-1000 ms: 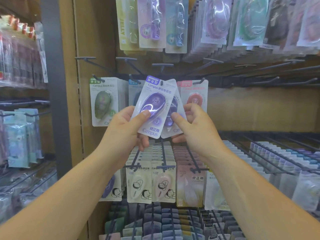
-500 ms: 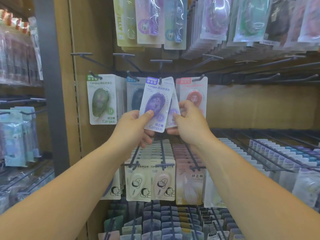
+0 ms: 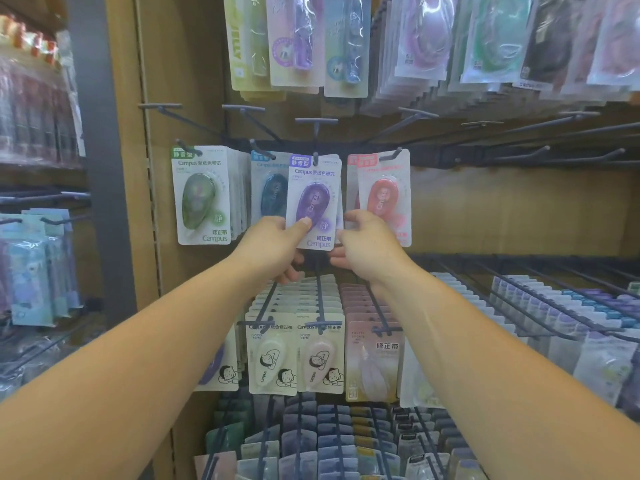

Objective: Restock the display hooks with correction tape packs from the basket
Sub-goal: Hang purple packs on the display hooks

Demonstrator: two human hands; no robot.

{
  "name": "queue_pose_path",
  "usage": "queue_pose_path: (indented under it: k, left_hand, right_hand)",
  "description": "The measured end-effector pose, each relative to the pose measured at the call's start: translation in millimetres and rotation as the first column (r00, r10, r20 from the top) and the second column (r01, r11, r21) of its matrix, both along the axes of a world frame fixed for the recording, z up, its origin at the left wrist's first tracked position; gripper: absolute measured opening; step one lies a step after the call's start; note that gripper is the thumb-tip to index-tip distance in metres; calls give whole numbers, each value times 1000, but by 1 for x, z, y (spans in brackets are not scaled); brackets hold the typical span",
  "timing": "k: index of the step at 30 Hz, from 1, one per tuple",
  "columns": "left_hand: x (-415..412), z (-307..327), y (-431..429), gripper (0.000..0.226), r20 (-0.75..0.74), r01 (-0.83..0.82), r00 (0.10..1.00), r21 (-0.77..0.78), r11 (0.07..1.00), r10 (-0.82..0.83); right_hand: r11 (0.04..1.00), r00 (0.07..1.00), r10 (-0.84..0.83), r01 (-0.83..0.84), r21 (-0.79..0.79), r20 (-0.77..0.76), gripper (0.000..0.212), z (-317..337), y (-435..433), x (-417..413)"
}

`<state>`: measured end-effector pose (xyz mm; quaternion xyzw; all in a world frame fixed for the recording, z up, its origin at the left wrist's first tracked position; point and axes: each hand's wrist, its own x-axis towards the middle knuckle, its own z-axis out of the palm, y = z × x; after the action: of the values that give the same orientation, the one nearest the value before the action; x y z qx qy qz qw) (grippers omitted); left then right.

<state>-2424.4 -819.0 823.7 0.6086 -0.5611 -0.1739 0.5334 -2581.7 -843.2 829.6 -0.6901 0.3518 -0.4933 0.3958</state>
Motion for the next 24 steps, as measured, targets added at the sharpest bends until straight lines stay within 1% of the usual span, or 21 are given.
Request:
queue_pose_path:
  k: [1,3,4,5,7,9,10,12,15,17,19,22,24]
  left_hand:
    - [1,-1,4,43,48,-37,998,-7,999,38]
    - [4,-3,16,40,141,-128,981,-45,991,133]
    - [6,-3,26,40,173,-167,969,-75,983,178]
    - [8,-3,36,41,207,-198,954,-114,973,219]
    - [10,-4,60,40,286,-218,918,-212,953,274]
    - [9,-6,87,35,348,-192,893,-279,941,285]
    - [8,-9,99,32,375,-168,885,-293,941,275]
    - [4,-18,120,30,435,-105,869,-301,948,234]
    - [-10,-39,142,31,544,24,826,-296,955,149]
    - [-27,-54,150,32,576,107,814,-275,956,74]
    - [-48,-71,154,31,572,164,820,-216,963,-11]
    - [-87,-102,158,33,567,274,807,-112,955,-165]
    - [-118,-129,164,34,565,368,775,-39,929,-284]
  right_hand:
    - [1000,1000,-1,1,1,8,18,-1,5,-3]
    - [1000,1000,-21,21,-3,-9,39,-2,15,-9]
    - [999,999,-36,36,-15,-18,45,-3,21,-13]
    - [998,998,-55,54,-31,-19,45,-3,30,-18]
    - [990,993,-110,105,-90,-50,35,-4,49,-33]
    - [963,969,-207,176,-205,-138,23,-11,68,-53]
    - [943,949,-259,208,-260,-179,20,-17,78,-65]
    - [905,899,-355,263,-334,-256,20,-32,96,-94]
    - [879,781,-457,324,-349,-425,18,-59,126,-140]
    - [877,720,-479,371,-305,-502,13,-81,147,-170]
    - [869,666,-491,422,-260,-562,12,-104,168,-200]
    - [857,595,-469,486,-173,-653,18,-135,204,-245]
    - [839,573,-463,529,-127,-676,20,-153,225,-276]
